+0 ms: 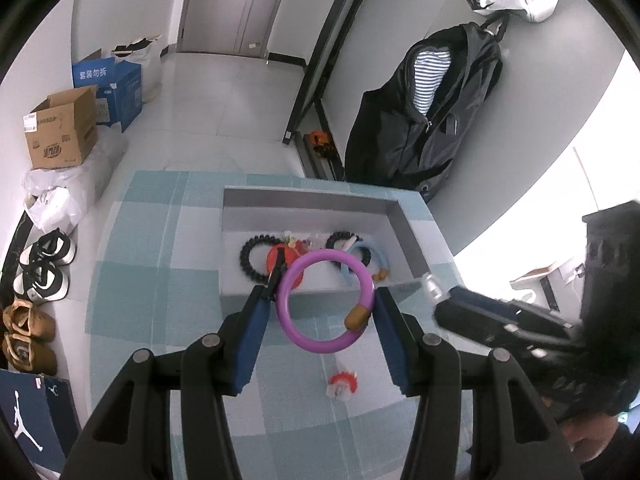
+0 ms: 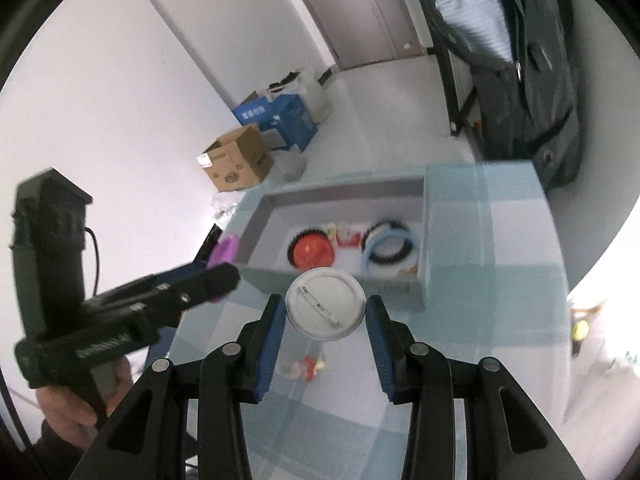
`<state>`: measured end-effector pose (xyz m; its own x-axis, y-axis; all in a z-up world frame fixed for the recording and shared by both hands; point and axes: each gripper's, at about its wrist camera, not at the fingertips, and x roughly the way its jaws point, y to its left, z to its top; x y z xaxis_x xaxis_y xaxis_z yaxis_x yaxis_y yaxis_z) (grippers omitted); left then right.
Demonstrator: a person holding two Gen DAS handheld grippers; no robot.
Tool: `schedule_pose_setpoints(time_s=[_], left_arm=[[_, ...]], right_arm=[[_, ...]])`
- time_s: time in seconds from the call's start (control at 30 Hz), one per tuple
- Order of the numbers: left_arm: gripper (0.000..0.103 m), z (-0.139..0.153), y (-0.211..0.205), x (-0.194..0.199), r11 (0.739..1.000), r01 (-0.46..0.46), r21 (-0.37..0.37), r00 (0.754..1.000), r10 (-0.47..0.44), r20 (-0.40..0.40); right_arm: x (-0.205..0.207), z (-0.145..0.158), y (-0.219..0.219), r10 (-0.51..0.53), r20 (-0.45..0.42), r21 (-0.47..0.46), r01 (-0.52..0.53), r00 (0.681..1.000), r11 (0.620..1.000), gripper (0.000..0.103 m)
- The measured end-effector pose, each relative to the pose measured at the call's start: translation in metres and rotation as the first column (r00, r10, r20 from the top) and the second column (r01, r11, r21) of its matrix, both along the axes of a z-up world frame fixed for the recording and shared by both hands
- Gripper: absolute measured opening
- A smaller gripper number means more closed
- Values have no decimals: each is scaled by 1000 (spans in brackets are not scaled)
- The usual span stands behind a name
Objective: Organize jewelry
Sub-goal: 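Carry the pink ring and white badge into the box and open both grippers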
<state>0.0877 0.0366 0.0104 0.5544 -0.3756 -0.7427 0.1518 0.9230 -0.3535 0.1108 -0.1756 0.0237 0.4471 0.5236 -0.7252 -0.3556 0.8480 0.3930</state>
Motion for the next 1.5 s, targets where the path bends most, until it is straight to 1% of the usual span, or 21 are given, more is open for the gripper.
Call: schedule_pose_setpoints(time_s=[0.17,0.27,0.43,0.6,0.83,1.03,1.17,1.33,1.43,1.5], left_arm=[[47,7,1,21,1000,3,-1,1000,-3,-6],[47,11,1,31,1000,11,-21,1000,-12,-15],[47,3,-3,45,999,21,-29,998,-23,-56],[47,-9,-5,62,999,39,-28,994,-41,-97],[47,-20,-7,76,998,56,-29,990,-59,-131],[47,-26,-11,81,997,71,-19,986,-73,-149],[47,-28,-12,82,998,70,-3,986,-70,-152],[47,-31,-14,82,997,77,4,985,-75,-155],[47,-30,-13,81,997,83,-6,986,-83,-146],[48,-29,-14,80,997,83,1,987,-82,-136]], right_arm=[[20,25,-3,14,20,29,-14,1000,999,40],[32,33,1,34,36,16,-34,999,999,40],[60,38,11,79,50,-18,-78,996,997,40],[83,27,17,116,52,-45,-114,992,992,40],[104,4,15,112,2,-20,-112,994,993,40],[111,-4,18,125,-18,-9,-125,992,992,40],[111,-10,20,135,-31,-23,-136,990,990,40],[114,-14,17,115,-50,-23,-117,992,993,40],[113,-14,17,110,-48,-24,-111,993,994,41],[112,-14,18,110,-48,-28,-111,993,993,41]])
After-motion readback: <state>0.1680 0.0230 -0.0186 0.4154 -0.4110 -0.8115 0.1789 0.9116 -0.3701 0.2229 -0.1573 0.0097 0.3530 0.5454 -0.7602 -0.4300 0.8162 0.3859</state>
